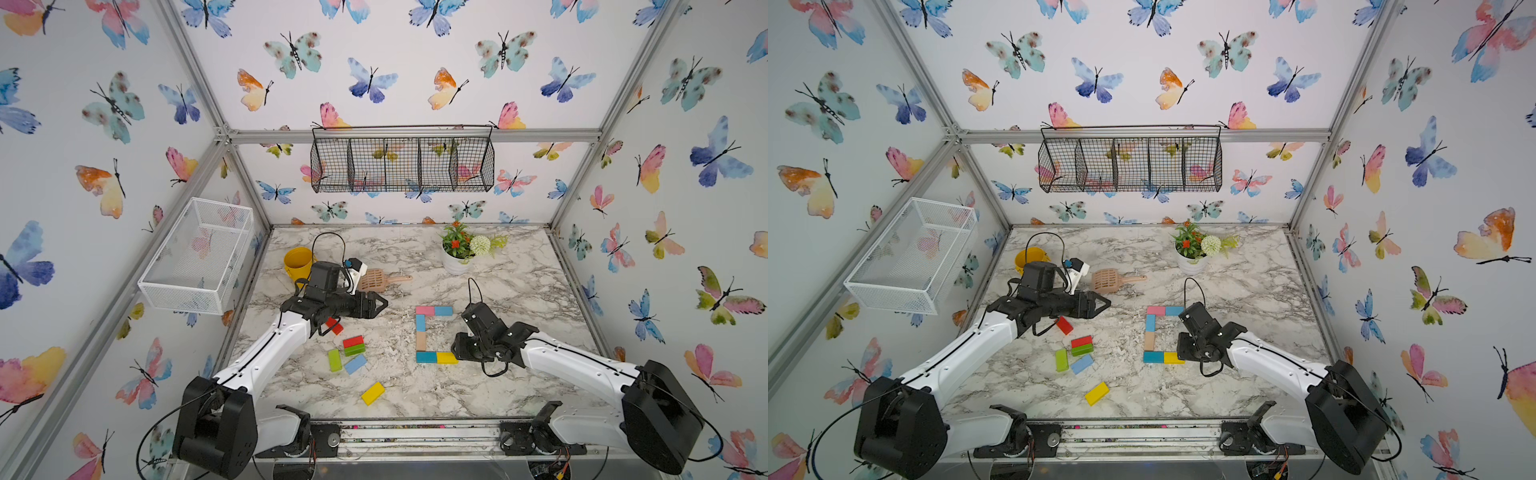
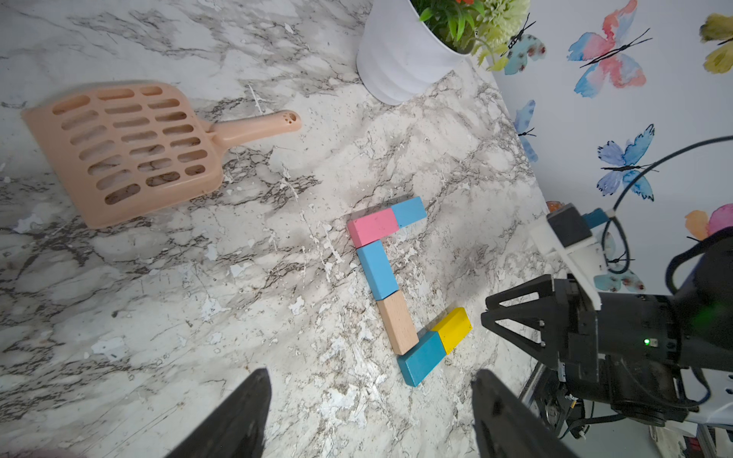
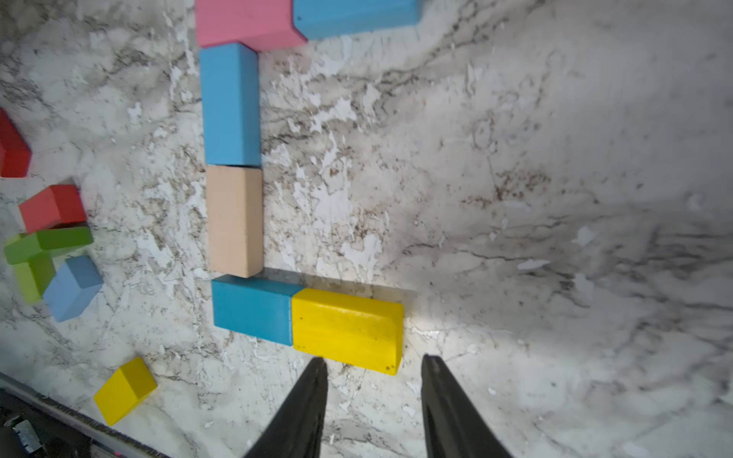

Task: Assemble the letter c with building blocks
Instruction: Assemble the building block at the center of the board, then pick up the building block from the center of the board.

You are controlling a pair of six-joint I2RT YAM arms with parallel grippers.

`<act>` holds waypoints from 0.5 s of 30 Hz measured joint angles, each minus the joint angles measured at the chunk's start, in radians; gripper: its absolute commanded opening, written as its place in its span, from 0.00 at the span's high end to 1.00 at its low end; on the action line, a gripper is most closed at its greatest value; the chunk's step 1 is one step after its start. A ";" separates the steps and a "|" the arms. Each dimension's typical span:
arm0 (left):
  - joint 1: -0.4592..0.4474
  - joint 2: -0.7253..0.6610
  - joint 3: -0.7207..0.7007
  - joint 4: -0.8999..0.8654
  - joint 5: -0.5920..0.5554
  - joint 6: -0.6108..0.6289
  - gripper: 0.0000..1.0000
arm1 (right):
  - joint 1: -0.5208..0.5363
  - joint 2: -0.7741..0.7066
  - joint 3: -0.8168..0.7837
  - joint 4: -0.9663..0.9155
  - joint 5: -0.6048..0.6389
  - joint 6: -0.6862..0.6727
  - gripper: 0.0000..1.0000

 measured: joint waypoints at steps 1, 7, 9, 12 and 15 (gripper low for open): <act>0.000 0.000 -0.002 0.000 -0.001 0.000 0.19 | 0.000 0.003 0.027 -0.013 0.002 -0.016 0.57; 0.000 -0.002 -0.002 -0.017 -0.064 0.005 0.19 | 0.000 0.039 0.153 -0.048 -0.011 -0.129 0.53; 0.000 -0.005 0.000 -0.039 -0.105 0.005 0.19 | 0.000 0.047 0.183 -0.048 -0.029 -0.164 0.53; 0.000 -0.031 0.002 -0.077 -0.162 -0.011 0.20 | 0.000 0.068 0.231 -0.049 -0.059 -0.224 0.53; 0.000 -0.078 0.002 -0.107 -0.210 -0.052 0.21 | 0.000 0.098 0.277 -0.048 -0.078 -0.285 0.53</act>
